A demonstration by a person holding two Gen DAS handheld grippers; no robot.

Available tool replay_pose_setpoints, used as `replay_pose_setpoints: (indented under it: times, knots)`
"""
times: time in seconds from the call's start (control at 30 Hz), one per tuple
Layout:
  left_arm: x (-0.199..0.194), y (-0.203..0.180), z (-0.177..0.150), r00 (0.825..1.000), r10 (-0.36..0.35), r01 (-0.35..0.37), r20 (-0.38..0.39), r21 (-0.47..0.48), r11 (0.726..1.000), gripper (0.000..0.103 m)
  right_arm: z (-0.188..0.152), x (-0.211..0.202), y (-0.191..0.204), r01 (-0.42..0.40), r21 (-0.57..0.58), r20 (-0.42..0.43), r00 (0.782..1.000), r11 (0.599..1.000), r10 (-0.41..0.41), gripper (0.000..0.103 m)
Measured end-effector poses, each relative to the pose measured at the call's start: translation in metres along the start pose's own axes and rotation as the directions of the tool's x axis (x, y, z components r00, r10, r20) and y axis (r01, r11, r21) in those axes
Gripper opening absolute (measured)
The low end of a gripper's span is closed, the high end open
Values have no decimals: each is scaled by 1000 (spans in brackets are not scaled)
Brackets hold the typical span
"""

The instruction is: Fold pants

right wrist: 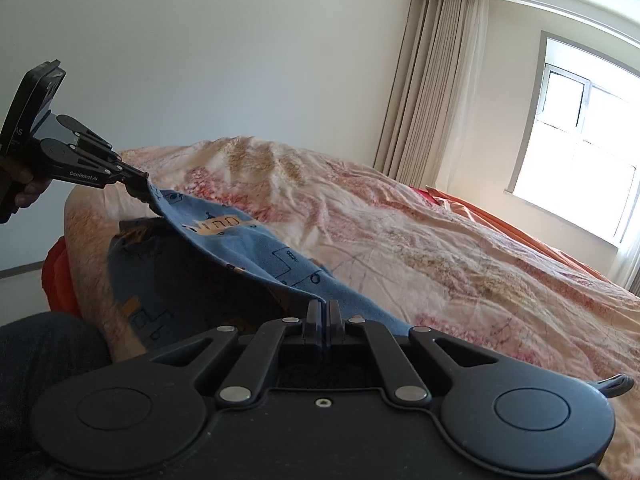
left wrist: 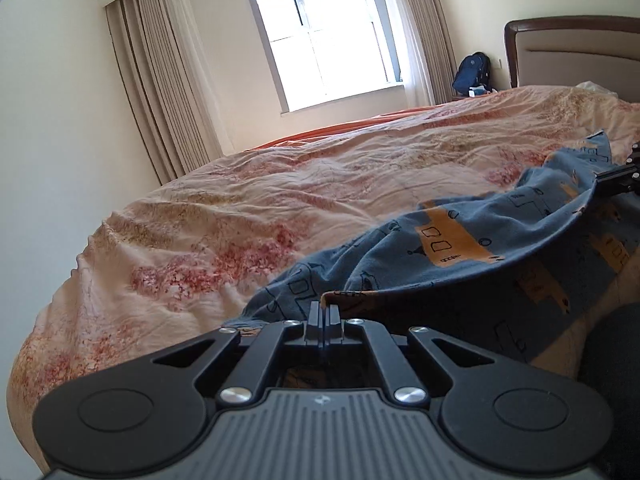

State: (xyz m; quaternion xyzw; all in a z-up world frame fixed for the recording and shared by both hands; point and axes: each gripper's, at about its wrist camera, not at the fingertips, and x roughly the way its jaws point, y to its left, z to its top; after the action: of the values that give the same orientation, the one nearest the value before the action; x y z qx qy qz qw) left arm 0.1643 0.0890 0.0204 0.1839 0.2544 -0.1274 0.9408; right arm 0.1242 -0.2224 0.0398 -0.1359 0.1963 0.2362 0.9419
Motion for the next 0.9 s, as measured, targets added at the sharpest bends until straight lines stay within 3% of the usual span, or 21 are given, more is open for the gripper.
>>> replay_pose_setpoints:
  times: [0.2, 0.57, 0.9]
  knots:
    - [7, -11, -24, 999, 7, -9, -54, -38, 999, 0, -36, 7, 24, 30, 27, -33, 999, 999, -29, 1]
    - [-7, -13, -32, 998, 13, -17, -62, -55, 998, 0, -40, -10, 26, 30, 62, 8, 999, 998, -31, 0]
    - [6, -18, -41, 994, 17, -26, -108, -90, 996, 0, -68, 5, 31, 18, 108, -53, 999, 994, -13, 0]
